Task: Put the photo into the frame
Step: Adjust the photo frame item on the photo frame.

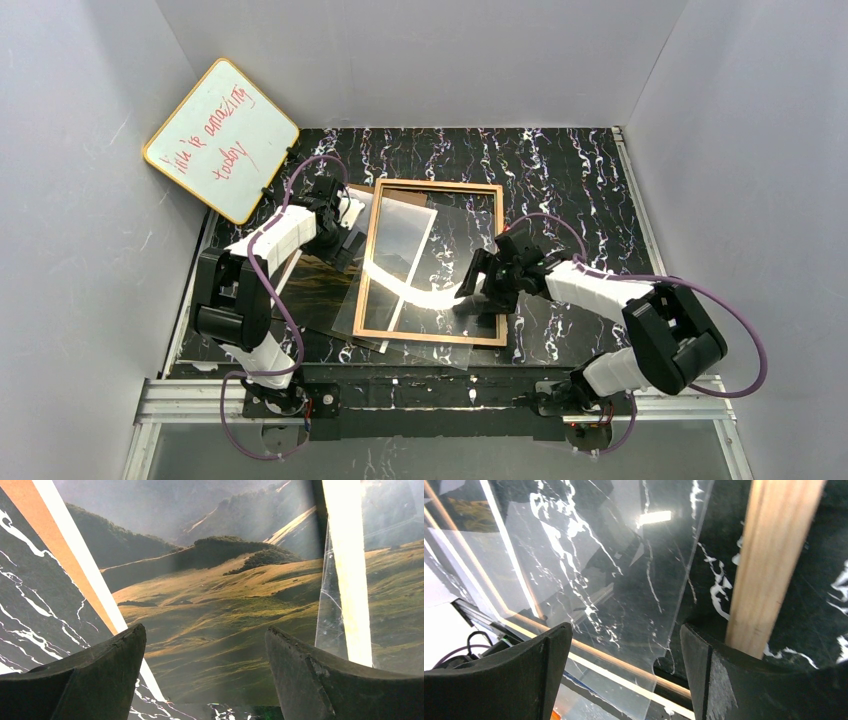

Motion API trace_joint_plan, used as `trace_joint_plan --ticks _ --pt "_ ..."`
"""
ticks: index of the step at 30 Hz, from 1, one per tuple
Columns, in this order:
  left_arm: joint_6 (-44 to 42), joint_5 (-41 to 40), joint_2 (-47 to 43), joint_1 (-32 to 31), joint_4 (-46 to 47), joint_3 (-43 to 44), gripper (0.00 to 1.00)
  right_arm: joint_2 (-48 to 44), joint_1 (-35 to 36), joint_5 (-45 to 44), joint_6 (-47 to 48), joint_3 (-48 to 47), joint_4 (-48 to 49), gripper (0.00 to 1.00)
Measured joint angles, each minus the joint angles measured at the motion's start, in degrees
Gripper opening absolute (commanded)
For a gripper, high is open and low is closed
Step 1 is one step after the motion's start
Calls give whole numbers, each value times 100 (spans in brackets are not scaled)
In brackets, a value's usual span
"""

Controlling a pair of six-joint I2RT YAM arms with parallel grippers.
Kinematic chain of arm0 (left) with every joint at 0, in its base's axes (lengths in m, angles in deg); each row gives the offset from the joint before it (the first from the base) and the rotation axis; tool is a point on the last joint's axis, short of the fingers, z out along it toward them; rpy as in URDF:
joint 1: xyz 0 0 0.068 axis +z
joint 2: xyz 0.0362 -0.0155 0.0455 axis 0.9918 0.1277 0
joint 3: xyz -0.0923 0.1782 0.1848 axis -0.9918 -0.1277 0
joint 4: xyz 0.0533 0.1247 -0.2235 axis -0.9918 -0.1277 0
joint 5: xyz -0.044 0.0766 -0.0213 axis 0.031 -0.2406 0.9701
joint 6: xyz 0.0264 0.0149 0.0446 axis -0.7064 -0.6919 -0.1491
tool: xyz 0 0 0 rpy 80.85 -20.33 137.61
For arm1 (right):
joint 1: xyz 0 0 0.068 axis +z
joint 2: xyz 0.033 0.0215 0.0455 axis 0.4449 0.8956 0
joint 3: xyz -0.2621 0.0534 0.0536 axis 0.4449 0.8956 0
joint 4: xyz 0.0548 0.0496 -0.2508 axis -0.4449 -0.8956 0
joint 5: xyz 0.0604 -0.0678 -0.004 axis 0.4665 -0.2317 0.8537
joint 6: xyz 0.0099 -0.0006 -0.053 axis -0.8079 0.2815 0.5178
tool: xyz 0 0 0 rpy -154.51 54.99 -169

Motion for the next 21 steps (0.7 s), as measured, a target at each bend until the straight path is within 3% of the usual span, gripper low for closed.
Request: trace_joint_plan --ticks 11,21 --pt "2 98 9 -74 70 -271 84 55 -9 245 -332 328 1097 84" --pt "2 74 11 -227 164 -409 84 -468 -367 684 -745 1019 2094 77"
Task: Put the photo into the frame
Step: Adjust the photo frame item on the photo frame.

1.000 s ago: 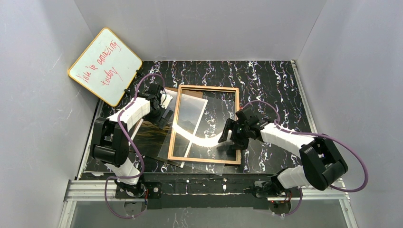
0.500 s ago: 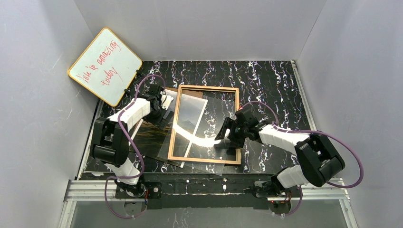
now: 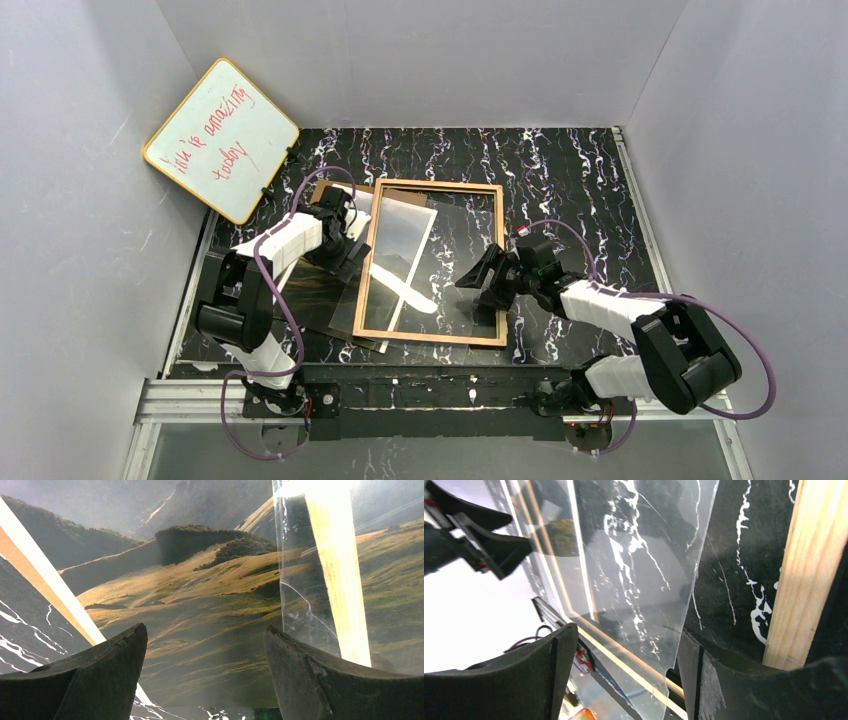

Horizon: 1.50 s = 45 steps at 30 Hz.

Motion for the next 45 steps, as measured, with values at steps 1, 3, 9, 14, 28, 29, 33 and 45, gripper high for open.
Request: trace_joint_plan --ticks 1,3,9,14,28,29,33,45 --pt "0 -7 0 -9 4 0 84 -59 -68 76 -70 63 127 76" --pt "0 -17 0 -35 13 0 84 -140 -188 210 -186 179 407 75" --pt "-2 -68 0 -85 17 -20 84 -98 -363 498 -431 297 981 71" --pt "-2 -68 0 -122 17 -76 84 186 -382 704 -566 297 1447 59" --pt "-22 -166 0 -157 -57 11 85 459 -656 896 487 -632 632 16" --pt "-22 -186 0 -157 -70 42 85 518 -675 935 664 -831 472 17" --pt "-17 -240 0 -157 -90 157 85 966 -706 1137 1274 -1543 -42 17" --pt "-2 -337 0 -157 -114 219 85 927 -715 949 1714 -1368 -505 18"
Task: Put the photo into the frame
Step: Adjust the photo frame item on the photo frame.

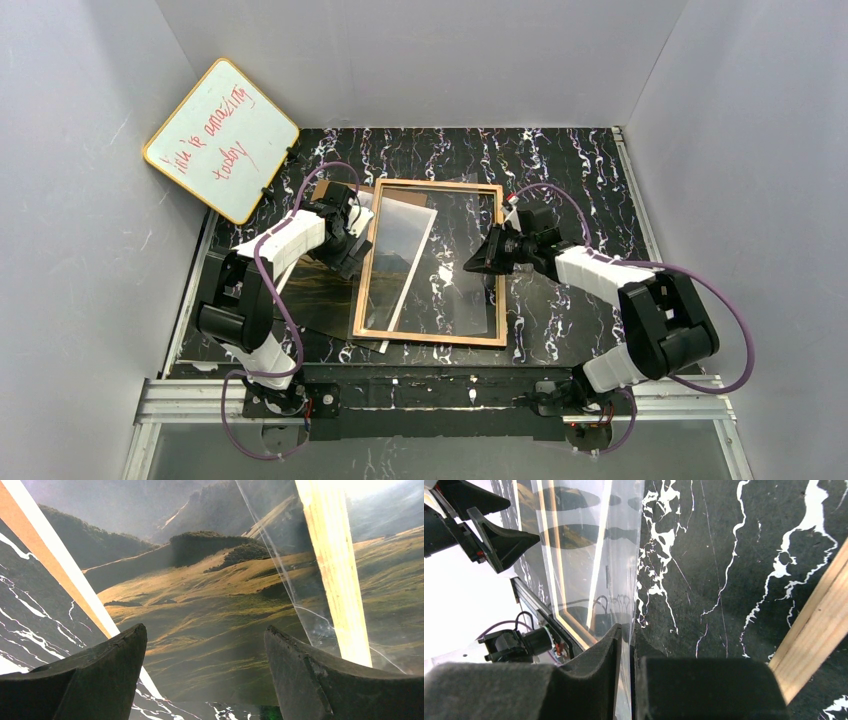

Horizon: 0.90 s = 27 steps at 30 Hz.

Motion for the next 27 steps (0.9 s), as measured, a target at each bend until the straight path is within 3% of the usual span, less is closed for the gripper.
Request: trace_joint_plan --ticks 8,27 --pt "2 -57 0 0 0 0 86 -160 -68 -221 105 9 -109 1" --pt "22 -120 24 0 0 11 87 -157 -457 -203 -26 190 -107 1"
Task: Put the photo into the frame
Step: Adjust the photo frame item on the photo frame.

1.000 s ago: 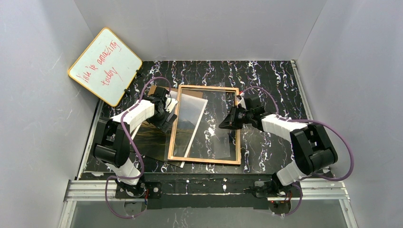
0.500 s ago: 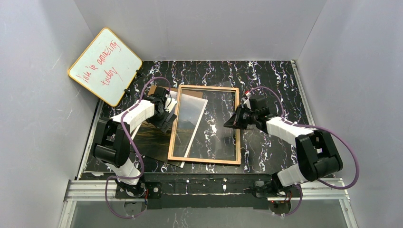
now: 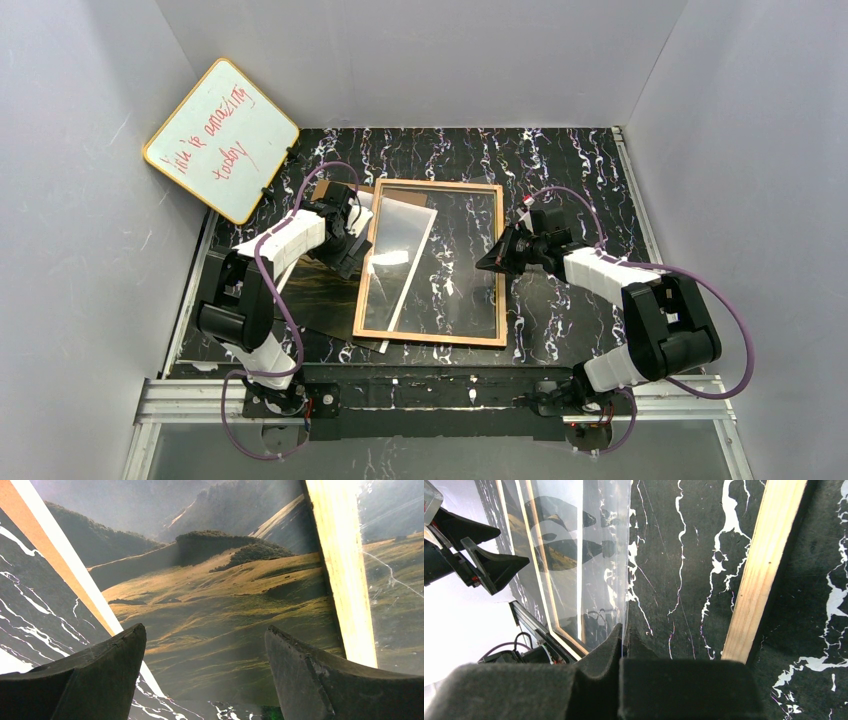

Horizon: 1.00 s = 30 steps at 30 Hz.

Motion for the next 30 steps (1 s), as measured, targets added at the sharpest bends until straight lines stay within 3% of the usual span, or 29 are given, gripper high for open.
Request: trace_joint_plan --ticks 19,30 --pt "26 9 28 0 -2 96 86 4 -81 125 -48 101 44 1" --pt "52 61 142 0 9 96 86 -216 -107 308 -155 321 544 1"
